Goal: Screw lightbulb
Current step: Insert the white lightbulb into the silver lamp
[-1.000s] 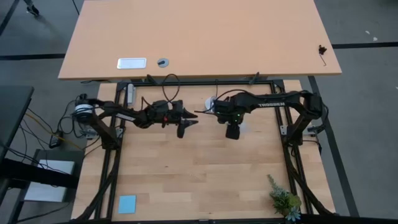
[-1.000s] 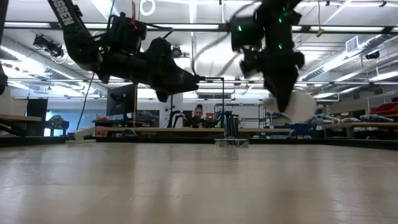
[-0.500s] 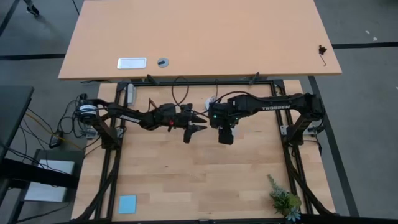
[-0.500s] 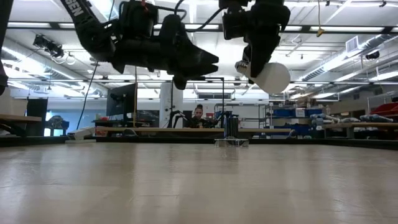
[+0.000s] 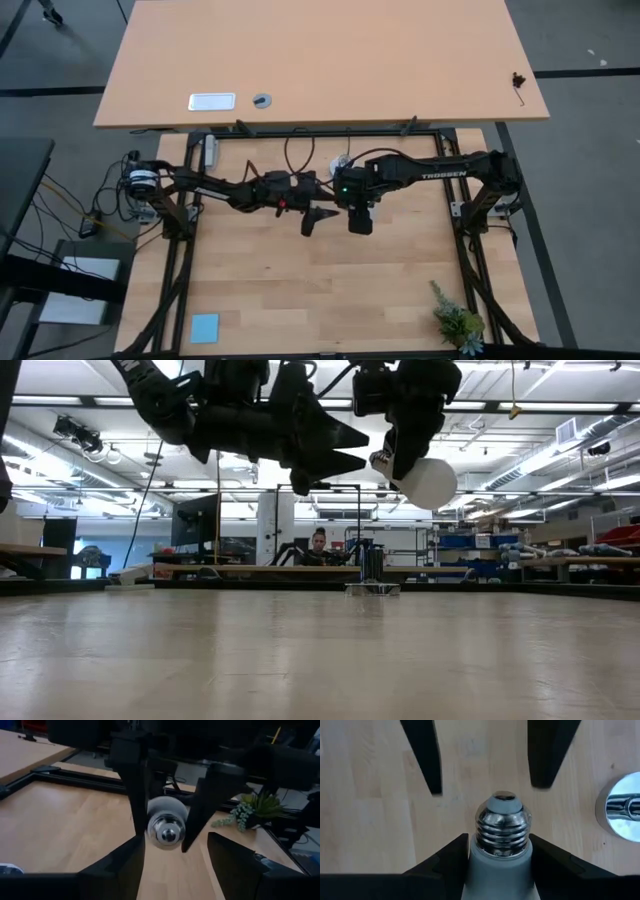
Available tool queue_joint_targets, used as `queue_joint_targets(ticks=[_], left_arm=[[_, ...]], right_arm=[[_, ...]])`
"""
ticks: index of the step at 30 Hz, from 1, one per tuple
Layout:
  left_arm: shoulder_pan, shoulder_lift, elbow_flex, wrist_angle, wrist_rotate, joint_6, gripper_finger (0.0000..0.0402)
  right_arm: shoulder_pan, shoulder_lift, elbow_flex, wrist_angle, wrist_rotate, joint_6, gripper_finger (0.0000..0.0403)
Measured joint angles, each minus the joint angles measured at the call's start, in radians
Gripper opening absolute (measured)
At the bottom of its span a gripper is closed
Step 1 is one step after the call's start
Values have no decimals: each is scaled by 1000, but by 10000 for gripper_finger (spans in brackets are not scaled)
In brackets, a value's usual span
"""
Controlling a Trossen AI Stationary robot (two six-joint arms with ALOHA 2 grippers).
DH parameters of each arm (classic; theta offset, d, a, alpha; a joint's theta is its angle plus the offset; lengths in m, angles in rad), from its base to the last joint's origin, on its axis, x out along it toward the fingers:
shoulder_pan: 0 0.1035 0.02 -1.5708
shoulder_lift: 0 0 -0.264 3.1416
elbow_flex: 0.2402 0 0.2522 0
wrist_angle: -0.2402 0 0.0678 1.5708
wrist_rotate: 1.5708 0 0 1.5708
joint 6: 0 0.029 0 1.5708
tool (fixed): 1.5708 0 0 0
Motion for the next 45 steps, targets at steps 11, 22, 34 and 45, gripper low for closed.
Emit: queue_joint_targets(ticks=[11, 22, 34, 45], left_arm=[[-1, 128, 103, -2, 23, -1, 224], [-1, 129, 106, 1, 23, -2, 217], [-1, 128, 107, 9, 27, -9, 144], [-1, 127, 108, 21, 31, -5, 73]], right_arm=[[0, 0, 0, -6, 0, -2, 198], [0, 0, 0, -4, 0, -7, 198], [7, 0, 0, -3, 0, -1, 198], [24, 0, 0, -2, 0, -19, 186]])
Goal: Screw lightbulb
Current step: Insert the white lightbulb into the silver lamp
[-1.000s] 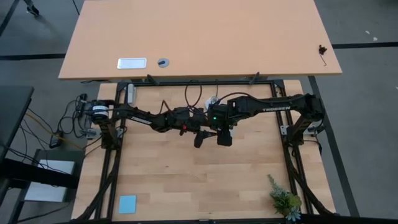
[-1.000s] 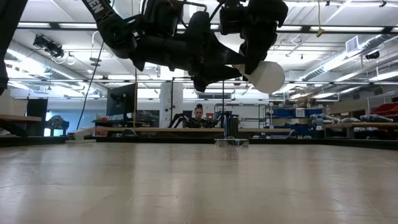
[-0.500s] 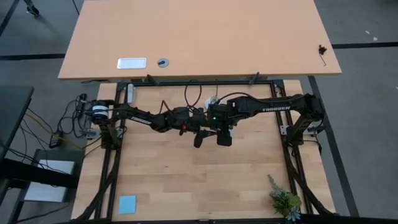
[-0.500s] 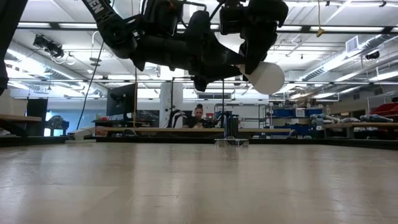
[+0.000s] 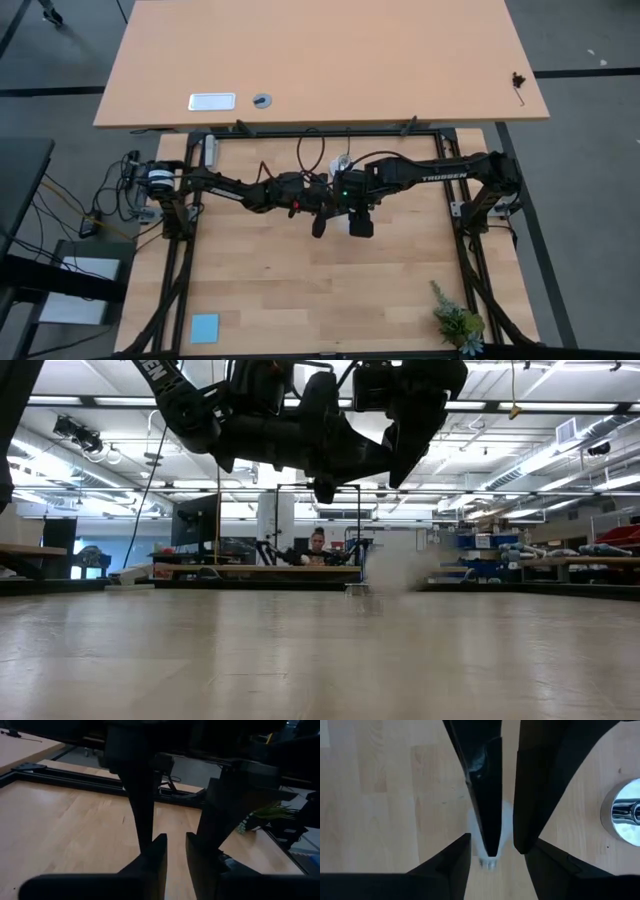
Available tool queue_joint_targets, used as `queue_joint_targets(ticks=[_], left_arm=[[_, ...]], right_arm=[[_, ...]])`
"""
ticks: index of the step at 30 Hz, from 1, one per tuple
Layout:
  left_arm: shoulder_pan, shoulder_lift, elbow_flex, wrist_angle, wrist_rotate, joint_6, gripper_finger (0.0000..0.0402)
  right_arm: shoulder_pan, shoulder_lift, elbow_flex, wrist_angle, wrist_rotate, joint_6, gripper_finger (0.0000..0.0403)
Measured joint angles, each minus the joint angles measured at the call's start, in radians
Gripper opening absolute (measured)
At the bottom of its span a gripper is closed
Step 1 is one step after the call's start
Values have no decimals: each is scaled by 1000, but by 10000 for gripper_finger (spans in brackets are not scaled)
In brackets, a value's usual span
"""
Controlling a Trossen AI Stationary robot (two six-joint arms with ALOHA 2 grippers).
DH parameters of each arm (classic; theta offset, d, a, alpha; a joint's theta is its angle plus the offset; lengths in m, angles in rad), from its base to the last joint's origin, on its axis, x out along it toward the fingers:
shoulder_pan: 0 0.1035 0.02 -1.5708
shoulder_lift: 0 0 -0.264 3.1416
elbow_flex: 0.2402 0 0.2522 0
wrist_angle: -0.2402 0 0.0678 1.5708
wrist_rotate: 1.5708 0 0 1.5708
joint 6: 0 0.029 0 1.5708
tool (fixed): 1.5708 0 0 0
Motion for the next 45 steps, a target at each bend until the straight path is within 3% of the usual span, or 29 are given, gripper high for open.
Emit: queue_joint_targets(ticks=[13, 21, 26, 33, 38, 45], left_arm=[[2, 0, 0, -26, -1, 27, 62], [2, 0, -4, -34, -1, 28, 62], [5, 0, -5, -34, -1, 28, 62], [30, 0, -5, -25, -12, 28, 62], [50, -1, -5, -22, -13, 28, 62], [53, -1, -5, -23, -14, 30, 62]], right_arm=[[11, -1, -8, -121, 0, 34, 111], [79, -65, -240, 27, -48, 67, 67], [96, -95, -398, 183, -9, 100, 47], [100, -94, -410, 144, 7, 139, 28], [94, -94, -399, 134, 68, 137, 50], [63, -92, -400, 199, 69, 133, 145]])
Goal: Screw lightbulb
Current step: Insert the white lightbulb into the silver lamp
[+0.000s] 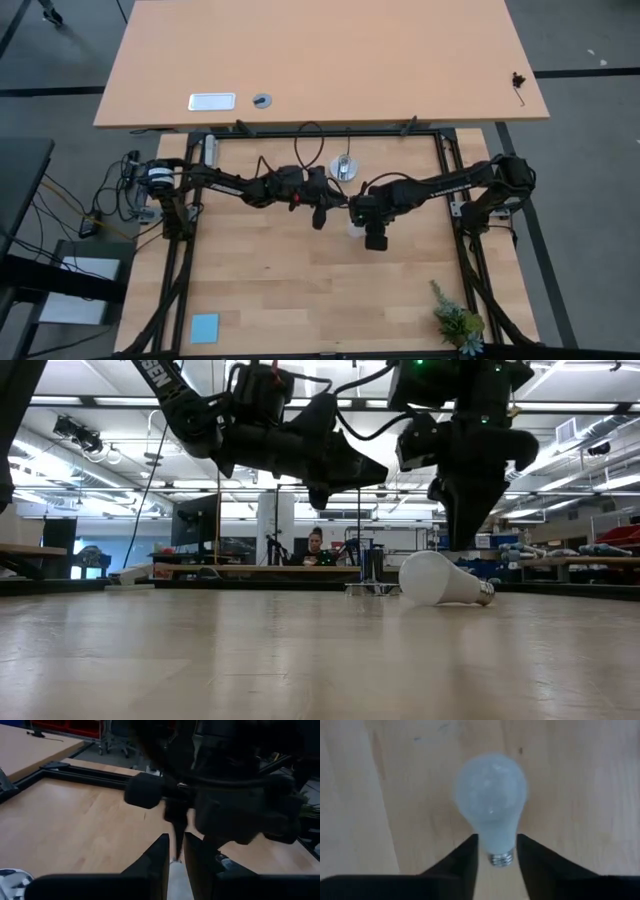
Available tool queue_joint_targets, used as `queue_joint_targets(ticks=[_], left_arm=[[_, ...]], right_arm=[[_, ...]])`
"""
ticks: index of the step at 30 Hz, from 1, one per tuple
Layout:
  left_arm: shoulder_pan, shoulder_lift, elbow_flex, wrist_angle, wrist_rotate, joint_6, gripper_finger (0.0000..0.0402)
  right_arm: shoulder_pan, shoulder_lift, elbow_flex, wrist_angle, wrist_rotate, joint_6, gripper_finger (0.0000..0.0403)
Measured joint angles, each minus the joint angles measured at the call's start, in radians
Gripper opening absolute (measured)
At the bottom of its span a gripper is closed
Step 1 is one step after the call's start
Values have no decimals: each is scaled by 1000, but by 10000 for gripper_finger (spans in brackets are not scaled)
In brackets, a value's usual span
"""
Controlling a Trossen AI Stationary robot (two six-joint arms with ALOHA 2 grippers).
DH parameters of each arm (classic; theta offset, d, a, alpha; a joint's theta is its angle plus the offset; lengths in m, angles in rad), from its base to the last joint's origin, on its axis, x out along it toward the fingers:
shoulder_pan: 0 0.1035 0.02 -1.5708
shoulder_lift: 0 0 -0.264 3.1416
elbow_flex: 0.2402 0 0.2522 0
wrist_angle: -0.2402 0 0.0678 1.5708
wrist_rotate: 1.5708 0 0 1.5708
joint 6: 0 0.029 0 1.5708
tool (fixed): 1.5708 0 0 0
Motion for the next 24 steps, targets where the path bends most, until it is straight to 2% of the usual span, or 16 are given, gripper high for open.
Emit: queue_joint_targets(ticks=[6, 11, 17, 24], left_arm=[[0, 0, 0, 0, 1, 6, 62], [0, 0, 0, -2, 2, 18, 62], [0, 0, 0, -12, 2, 18, 62], [1, 0, 0, -13, 2, 23, 62]], right_arm=[[-21, 0, 0, 52, -22, 14, 243], [-21, 0, -11, 109, -66, 24, 302], [-21, 0, -73, 191, -67, -5, 333], [-10, 0, -125, 271, -71, -61, 335]])
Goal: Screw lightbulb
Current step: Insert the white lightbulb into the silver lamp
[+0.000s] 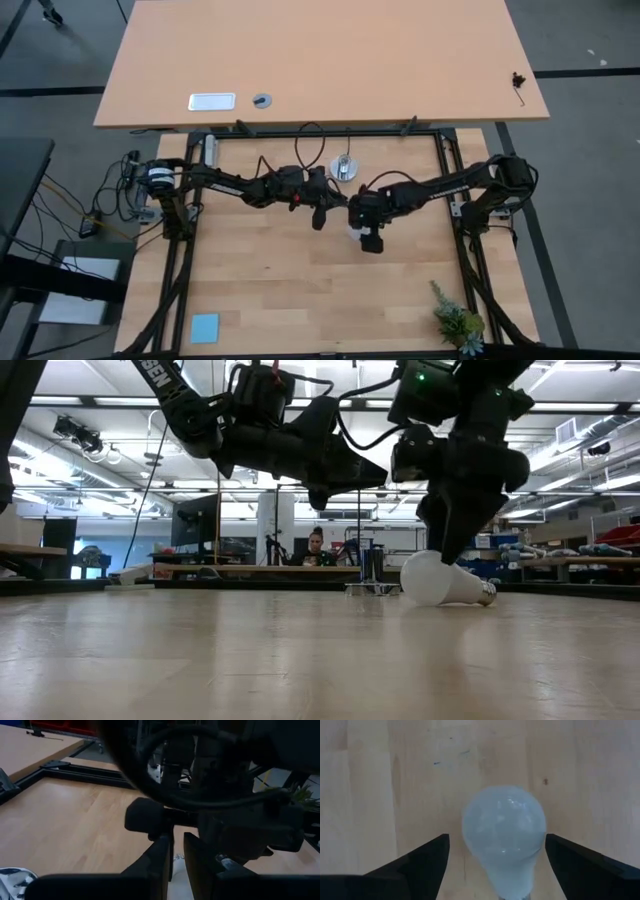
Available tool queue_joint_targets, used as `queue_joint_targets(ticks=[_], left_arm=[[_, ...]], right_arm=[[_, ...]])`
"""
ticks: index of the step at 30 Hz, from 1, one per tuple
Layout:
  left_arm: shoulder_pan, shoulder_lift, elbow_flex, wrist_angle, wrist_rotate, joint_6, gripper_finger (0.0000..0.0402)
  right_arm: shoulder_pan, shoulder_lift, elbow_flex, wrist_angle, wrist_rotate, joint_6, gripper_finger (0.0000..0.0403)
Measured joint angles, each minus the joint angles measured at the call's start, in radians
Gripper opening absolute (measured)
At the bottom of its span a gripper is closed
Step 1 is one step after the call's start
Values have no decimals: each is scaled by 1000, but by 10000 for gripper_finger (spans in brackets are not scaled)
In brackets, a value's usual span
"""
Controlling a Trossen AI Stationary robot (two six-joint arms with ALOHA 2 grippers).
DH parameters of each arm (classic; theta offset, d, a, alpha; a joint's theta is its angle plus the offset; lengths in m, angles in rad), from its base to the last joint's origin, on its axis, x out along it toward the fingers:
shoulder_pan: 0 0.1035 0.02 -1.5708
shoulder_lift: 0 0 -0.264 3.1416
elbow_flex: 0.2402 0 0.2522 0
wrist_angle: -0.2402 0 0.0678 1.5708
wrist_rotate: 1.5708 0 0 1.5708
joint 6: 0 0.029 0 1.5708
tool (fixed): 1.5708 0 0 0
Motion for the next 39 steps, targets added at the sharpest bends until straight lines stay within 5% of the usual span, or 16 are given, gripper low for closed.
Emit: queue_joint_targets(ticks=[39], left_arm=[[98, -15, 0, -28, 17, 0, 62]], right_arm=[[0, 1, -143, 221, 0, -202, 319]])
